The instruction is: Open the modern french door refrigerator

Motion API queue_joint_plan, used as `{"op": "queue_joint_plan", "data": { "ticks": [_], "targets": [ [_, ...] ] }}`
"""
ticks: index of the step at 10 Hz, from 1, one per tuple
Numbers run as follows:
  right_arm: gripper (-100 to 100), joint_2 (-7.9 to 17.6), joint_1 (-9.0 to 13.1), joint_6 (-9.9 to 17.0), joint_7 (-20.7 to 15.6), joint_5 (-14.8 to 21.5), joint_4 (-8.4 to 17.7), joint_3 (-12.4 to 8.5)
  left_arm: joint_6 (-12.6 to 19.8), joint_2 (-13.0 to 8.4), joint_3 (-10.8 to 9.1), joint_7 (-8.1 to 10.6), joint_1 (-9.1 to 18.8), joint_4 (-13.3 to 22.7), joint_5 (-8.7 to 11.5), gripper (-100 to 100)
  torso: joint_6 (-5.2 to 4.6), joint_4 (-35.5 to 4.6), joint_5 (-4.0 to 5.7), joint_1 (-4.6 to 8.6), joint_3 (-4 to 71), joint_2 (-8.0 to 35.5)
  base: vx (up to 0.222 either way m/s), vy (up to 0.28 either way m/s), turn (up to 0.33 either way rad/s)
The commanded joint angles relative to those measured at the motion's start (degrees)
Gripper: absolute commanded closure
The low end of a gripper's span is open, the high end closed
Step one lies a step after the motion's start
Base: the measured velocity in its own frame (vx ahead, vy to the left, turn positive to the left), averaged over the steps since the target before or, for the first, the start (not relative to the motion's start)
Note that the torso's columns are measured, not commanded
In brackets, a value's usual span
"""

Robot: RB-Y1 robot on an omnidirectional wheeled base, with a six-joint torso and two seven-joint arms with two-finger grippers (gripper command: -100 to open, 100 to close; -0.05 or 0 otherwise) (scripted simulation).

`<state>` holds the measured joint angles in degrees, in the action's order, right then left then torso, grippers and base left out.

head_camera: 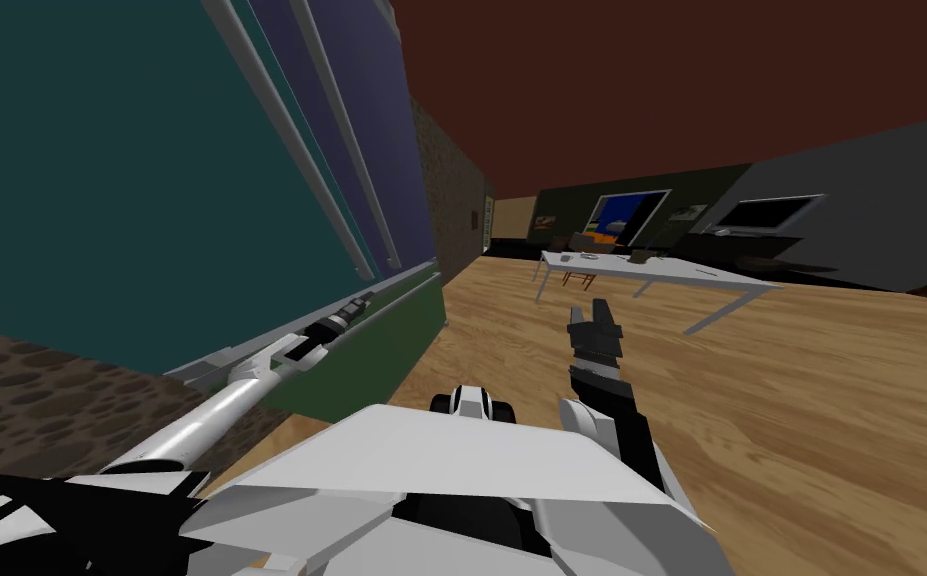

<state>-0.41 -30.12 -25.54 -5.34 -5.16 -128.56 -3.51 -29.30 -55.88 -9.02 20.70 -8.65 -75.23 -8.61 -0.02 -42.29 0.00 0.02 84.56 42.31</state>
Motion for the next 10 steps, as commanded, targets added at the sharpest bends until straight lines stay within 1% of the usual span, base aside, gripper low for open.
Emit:
{"op": "queue_joint_plan", "data": {
  "ticks": [1,2,3,4,5,6,8,10],
  "targets": [
    [0,0.0,-0.01,0.0,0.0,0.0,0.0,0.0,0.42,-2.65,-0.21,1.55,1.54,3.78,-0.71,-100,0.04,0.0,-0.01,-0.05,-0.01,-0.01,-0.013,-0.058,-0.097],
    [0,0.0,0.0,0.0,0.0,0.0,0.0,0.0,0.42,-2.65,-0.21,1.55,1.54,4.17,-0.71,-100,0.02,0.0,0.0,0.0,0.0,-0.01,-0.011,-0.048,-0.06],
    [0,0.0,-0.01,0.0,0.0,0.0,0.0,-0.01,0.67,-4.42,-0.43,2.53,2.35,5.92,-1.11,-100,0.04,0.0,0.0,-0.04,0.0,-0.01,-0.008,-0.048,-0.131],
    [0,0.0,0.0,0.0,0.0,0.0,0.0,0.0,0.67,-4.42,-0.43,2.53,2.35,6.47,-1.11,-100,0.0,0.01,-0.01,-0.02,0.02,-0.03,-0.001,-0.038,-0.061],
    [0,0.0,-0.01,0.0,0.0,0.0,0.0,-0.01,0.91,-6.07,-0.64,3.46,3.1,8.12,-1.48,-100,0.04,0.01,-0.01,-0.06,0.02,-0.05,0.002,-0.048,-0.089],
    [0,0.0,-0.01,0.0,0.0,0.0,0.0,0.0,0.91,-6.07,-0.64,3.46,3.1,8.62,-1.48,-100,0.01,0.01,0.0,0.0,0.03,-0.05,-0.001,-0.041,-0.064],
    [0,0.0,0.0,0.0,0.0,0.0,0.0,0.0,1.31,-8.99,-1.02,5.1,4.43,12.4,-2.14,-100,0.0,0.0,0.0,0.0,0.0,0.0,-0.01,-0.058,-0.136],
    [0,0.0,-0.01,0.0,0.0,0.0,0.0,0.0,1.63,-11.35,-1.32,6.42,5.49,15.39,-2.67,-100,0.03,0.0,0.03,0.05,0.0,-0.01,-0.003,-0.071,-0.105]
  ]
}}
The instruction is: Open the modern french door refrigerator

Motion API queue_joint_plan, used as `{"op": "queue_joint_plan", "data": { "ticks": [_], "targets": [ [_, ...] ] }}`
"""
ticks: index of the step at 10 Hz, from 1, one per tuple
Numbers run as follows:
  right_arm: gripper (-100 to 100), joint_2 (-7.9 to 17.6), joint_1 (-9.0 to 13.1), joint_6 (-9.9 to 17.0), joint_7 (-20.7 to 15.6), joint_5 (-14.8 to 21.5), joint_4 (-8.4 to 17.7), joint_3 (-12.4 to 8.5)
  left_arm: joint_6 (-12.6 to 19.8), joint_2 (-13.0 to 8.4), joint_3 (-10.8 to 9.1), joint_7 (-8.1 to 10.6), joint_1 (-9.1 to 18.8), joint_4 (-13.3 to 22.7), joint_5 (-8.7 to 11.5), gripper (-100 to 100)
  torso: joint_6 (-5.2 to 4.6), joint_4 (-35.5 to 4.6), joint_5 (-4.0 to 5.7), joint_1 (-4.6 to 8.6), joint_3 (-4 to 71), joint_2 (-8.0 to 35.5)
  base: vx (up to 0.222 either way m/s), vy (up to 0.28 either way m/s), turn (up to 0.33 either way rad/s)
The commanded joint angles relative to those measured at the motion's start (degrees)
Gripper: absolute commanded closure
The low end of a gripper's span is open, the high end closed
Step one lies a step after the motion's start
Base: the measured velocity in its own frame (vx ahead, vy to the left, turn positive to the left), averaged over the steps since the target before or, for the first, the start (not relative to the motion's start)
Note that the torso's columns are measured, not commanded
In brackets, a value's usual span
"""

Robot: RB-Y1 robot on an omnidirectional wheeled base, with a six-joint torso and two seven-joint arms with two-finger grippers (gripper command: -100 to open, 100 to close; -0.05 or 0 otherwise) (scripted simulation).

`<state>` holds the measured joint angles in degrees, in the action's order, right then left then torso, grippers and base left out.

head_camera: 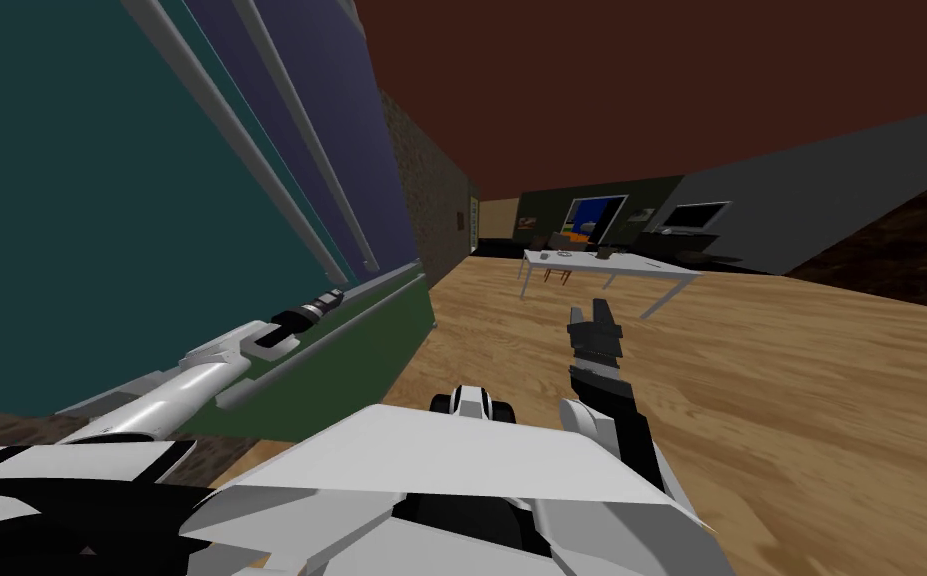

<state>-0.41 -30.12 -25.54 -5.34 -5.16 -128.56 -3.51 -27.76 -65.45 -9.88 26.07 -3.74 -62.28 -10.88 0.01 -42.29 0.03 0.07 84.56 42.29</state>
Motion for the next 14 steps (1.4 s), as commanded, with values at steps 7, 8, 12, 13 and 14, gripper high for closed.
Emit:
{"op": "queue_joint_plan", "data": {
  "ticks": [7,8,12,13,14],
  "targets": [
    [0,0.01,-0.01,0.0,0.0,0.0,0.0,-0.01,-1.66,-4.39,0.05,2.96,1.47,3.1,-1.15,100,-0.01,0.01,-0.05,-0.13,0.0,-0.01,-0.018,-0.026,-0.044],
    [0,0.01,0.01,0.0,0.0,0.0,0.0,-0.01,-2.74,-4.53,0.4,3.28,1.31,1.99,-1.24,100,0.03,-0.06,-0.09,-0.24,-0.14,0.27,-0.187,-0.006,-0.017],
    [0,0.01,0.02,0.0,0.0,0.0,0.0,-0.01,-7.04,-5.08,1.8,4.58,0.7,-2.42,-1.59,100,-0.02,0.01,-0.02,-0.08,0.03,-0.04,-0.186,-0.001,-0.011],
    [0,0.01,0.01,0.0,0.0,0.0,0.0,-0.01,-7.04,-5.08,1.8,4.58,0.7,-2.42,-1.59,100,-0.01,0.04,-0.05,-0.15,0.08,-0.13,-0.105,0.003,-0.004],
    [0,0.01,0.0,0.0,0.0,0.0,0.0,-0.01,-8.12,-5.22,2.15,4.9,0.55,-3.52,-1.68,100,-0.02,0.09,-0.05,-0.09,0.18,-0.3,-0.078,-0.005,-0.006]
  ]
}}
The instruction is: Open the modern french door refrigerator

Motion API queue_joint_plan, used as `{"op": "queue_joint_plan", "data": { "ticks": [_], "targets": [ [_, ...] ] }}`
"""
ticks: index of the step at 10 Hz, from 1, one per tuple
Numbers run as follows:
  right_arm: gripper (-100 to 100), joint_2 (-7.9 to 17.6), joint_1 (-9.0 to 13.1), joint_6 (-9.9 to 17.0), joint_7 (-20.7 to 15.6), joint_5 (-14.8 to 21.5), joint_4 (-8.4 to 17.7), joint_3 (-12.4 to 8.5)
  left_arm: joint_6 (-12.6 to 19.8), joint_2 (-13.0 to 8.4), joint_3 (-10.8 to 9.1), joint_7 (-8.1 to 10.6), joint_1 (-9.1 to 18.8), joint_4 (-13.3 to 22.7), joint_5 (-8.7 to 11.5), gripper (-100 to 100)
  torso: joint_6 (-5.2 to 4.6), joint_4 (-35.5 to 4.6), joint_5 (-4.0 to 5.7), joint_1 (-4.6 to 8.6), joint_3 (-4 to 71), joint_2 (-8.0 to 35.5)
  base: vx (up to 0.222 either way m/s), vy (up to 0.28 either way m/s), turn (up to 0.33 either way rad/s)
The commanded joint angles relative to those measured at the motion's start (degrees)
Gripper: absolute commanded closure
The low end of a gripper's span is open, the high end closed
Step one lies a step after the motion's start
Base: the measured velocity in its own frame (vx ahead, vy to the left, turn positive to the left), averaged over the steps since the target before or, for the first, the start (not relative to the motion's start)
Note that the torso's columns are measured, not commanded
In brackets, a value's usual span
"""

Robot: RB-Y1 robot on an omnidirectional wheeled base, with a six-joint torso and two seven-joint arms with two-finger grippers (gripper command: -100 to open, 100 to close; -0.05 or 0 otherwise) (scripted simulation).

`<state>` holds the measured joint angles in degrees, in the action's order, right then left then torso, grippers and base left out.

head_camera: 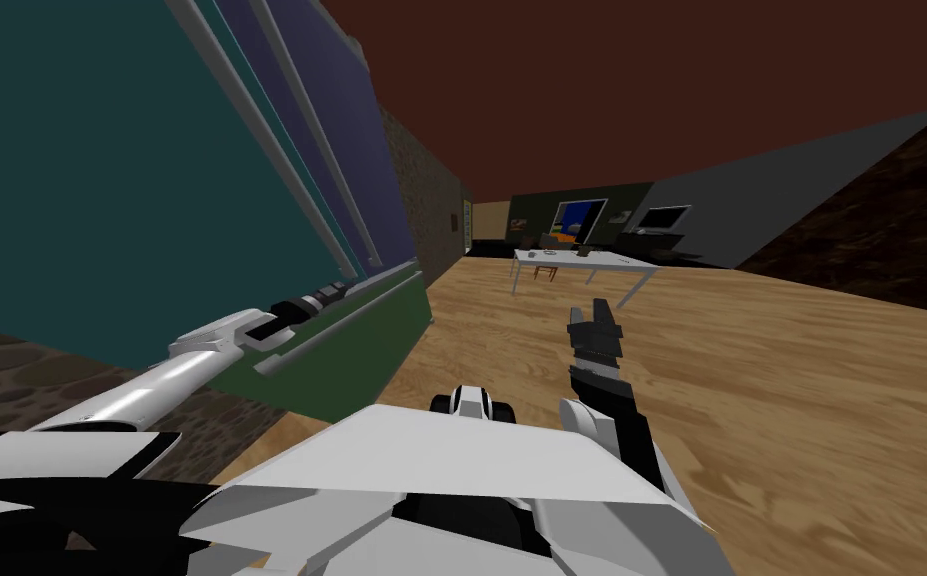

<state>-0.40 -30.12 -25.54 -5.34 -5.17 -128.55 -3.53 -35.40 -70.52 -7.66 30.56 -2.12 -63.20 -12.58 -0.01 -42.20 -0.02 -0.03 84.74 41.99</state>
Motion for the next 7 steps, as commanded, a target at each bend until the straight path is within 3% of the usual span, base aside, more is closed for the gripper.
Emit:
{"op": "queue_joint_plan", "data": {
  "ticks": [1,3,4,7],
  "targets": [
    [0,0.0,0.0,0.0,0.0,0.0,0.0,0.0,-1.56,-0.29,0.28,0.73,-1.22,-3.71,-0.06,100,-0.01,0.0,0.03,0.06,0.0,0.02,-0.118,-0.008,-0.012],
    [0,0.0,0.0,0.0,0.0,0.0,0.0,0.0,-1.88,-0.78,0.14,1.07,-1.65,-4.33,0.06,100,0.01,-0.13,0.03,0.04,-0.25,0.42,-0.099,-0.002,-0.011],
    [0,0.0,-0.01,0.0,0.0,0.0,0.0,0.0,-0.53,-1.33,-0.36,2.01,-1.51,-3.18,0.64,-100,0.02,-0.08,0.01,0.0,-0.15,0.21,0.101,0.075,0.019],
    [0,0.01,-0.05,-0.01,0.0,0.0,-0.01,-0.02,1.52,-2.09,-1.03,3.14,-1.18,-1.29,1.42,-100,-0.01,0.06,-0.02,-0.03,0.1,-0.12,0.186,0.079,0.009]
  ]
}}
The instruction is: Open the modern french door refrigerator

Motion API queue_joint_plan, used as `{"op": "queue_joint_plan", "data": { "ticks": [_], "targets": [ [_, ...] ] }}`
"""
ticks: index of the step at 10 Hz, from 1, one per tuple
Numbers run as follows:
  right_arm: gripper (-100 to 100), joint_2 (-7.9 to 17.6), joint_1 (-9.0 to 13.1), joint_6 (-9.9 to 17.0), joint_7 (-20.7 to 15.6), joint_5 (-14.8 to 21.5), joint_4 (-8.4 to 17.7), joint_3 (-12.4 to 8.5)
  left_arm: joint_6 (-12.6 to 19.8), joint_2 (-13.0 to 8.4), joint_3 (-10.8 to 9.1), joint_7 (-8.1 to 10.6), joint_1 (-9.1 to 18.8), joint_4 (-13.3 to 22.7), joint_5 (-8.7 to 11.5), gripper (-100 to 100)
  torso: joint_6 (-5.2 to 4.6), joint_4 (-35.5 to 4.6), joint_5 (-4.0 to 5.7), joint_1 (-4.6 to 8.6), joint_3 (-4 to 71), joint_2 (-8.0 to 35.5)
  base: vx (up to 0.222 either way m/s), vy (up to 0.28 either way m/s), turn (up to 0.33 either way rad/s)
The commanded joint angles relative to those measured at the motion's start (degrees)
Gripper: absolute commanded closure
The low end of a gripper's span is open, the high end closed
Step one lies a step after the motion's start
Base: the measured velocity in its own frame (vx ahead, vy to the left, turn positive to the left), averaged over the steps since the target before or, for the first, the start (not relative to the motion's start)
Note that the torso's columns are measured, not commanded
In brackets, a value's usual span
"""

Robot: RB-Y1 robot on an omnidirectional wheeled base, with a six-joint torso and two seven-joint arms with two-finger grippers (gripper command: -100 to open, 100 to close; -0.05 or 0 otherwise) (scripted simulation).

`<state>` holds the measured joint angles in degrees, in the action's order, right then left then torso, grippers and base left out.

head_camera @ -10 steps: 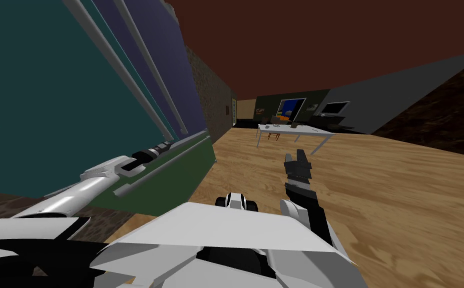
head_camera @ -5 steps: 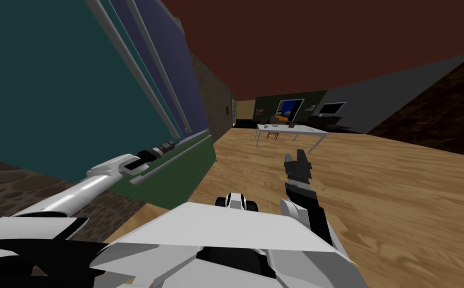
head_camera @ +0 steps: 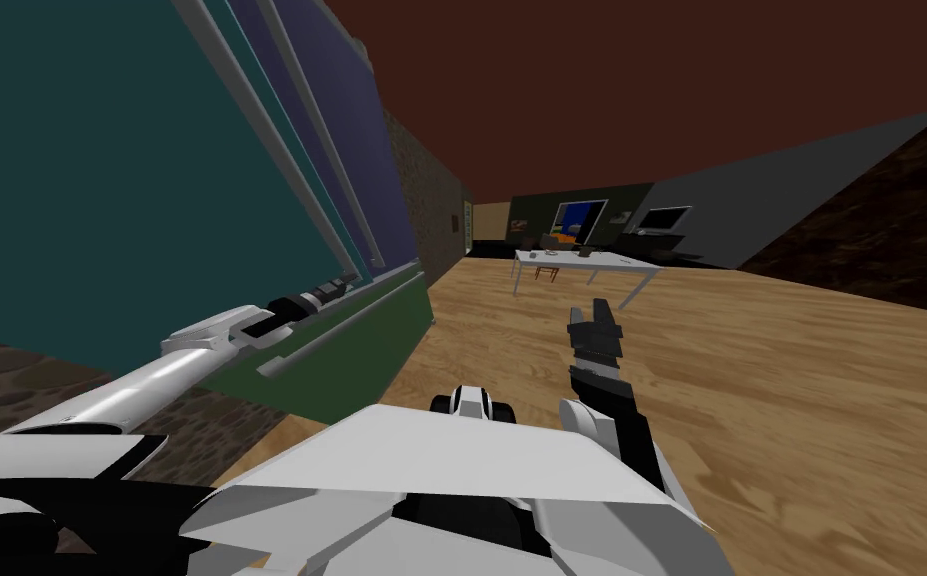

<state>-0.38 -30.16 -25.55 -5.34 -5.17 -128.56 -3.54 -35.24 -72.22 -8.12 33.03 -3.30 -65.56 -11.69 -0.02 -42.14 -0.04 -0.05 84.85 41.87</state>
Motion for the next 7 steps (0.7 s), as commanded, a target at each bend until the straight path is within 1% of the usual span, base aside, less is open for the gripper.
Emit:
{"op": "queue_joint_plan", "data": {
  "ticks": [1,2,3,4,5,6,7],
  "targets": [
    [0,0.0,0.0,0.0,0.0,0.0,0.0,0.0,0.58,-0.31,-0.34,0.42,0.03,0.87,0.33,-100,0.01,-0.1,0.07,0.17,-0.19,0.3,0.083,0.019,0.029],
    [0,-0.01,0.03,0.0,0.0,0.0,0.0,0.01,0.61,-0.33,-0.37,0.52,0.0,0.9,0.37,-100,-0.13,-0.16,0.04,0.13,-0.37,0.58,0.013,0.0,0.004],
    [0,-0.01,0.03,0.0,0.0,0.0,0.0,0.02,0.58,-0.33,-0.37,0.51,0.0,0.89,0.37,100,-0.05,-0.2,0.03,0.05,-0.43,0.66,0.006,-0.002,-0.002],
    [0,-0.01,0.03,0.01,0.0,0.0,0.0,0.02,-1.28,-0.49,0.12,0.91,-0.24,-1.15,0.24,100,0.01,-0.23,0.06,0.06,-0.41,0.62,-0.065,0.02,0.003],
    [0,-0.01,0.04,0.01,0.0,0.0,0.0,0.01,-2.23,-0.58,0.35,1.11,-0.35,-2.19,0.18,100,-0.04,-0.34,0.19,0.19,-0.5,0.81,-0.159,0.042,-0.017],
    [0,-0.01,0.06,0.01,0.0,0.0,0.01,0.01,-2.23,-0.58,0.35,1.11,-0.35,-2.19,0.18,100,0.01,-0.43,0.27,0.36,-0.66,1.06,-0.127,0.025,-0.047],
    [0,-0.01,0.05,0.01,0.0,0.0,0.01,0.02,-3.18,-0.68,0.58,1.31,-0.45,-3.23,0.13,100,0.22,-0.47,0.32,0.47,-0.67,1.02,-0.101,0.006,-0.008]
  ]
}}
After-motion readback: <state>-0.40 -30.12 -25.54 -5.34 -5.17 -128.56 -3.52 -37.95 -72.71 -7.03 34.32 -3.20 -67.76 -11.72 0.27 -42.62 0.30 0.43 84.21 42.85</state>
